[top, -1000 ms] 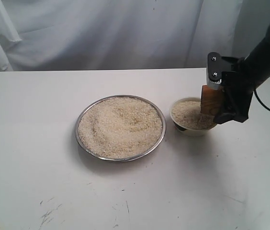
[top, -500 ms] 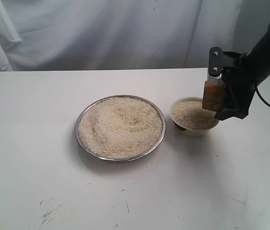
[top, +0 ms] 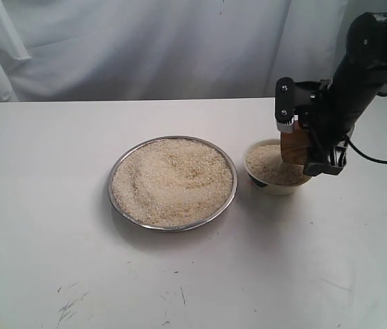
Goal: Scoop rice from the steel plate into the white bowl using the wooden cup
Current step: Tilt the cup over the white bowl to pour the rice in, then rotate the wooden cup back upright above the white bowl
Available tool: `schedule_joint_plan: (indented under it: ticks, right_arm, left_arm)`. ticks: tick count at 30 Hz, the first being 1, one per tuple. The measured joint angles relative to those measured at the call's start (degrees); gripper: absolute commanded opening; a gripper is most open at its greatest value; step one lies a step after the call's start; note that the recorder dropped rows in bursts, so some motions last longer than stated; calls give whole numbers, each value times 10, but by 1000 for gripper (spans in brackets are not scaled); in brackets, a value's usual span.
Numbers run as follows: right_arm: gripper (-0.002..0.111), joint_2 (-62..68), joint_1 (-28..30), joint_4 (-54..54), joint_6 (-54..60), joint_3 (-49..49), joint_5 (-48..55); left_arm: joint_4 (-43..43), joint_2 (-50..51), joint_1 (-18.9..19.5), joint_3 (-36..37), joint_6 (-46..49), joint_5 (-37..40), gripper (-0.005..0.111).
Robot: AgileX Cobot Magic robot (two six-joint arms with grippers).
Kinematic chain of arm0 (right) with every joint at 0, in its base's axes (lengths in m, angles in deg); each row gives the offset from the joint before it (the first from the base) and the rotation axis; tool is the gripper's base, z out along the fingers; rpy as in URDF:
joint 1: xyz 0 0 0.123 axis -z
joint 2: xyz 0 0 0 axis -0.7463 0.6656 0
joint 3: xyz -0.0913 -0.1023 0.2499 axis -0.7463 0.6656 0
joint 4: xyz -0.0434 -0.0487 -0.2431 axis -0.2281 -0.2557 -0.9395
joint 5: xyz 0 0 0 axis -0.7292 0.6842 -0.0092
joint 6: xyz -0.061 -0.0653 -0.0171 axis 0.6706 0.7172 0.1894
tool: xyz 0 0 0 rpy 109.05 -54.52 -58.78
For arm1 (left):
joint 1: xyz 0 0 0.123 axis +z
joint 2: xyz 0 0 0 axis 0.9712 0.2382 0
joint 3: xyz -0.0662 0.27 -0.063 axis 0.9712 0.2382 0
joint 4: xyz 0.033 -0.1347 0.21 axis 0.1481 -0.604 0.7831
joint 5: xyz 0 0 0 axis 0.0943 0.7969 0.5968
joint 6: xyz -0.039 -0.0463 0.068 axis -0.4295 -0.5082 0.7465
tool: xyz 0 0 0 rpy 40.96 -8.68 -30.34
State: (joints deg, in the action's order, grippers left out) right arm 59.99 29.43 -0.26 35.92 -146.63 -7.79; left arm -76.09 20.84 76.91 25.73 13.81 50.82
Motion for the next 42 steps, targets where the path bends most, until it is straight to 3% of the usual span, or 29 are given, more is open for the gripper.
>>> schedule_joint_plan:
  ticks: [42]
  right_arm:
    - [0, -12, -58, -185, -117, 0, -17]
  left_arm:
    - [0, 0, 0, 0, 0, 0, 0]
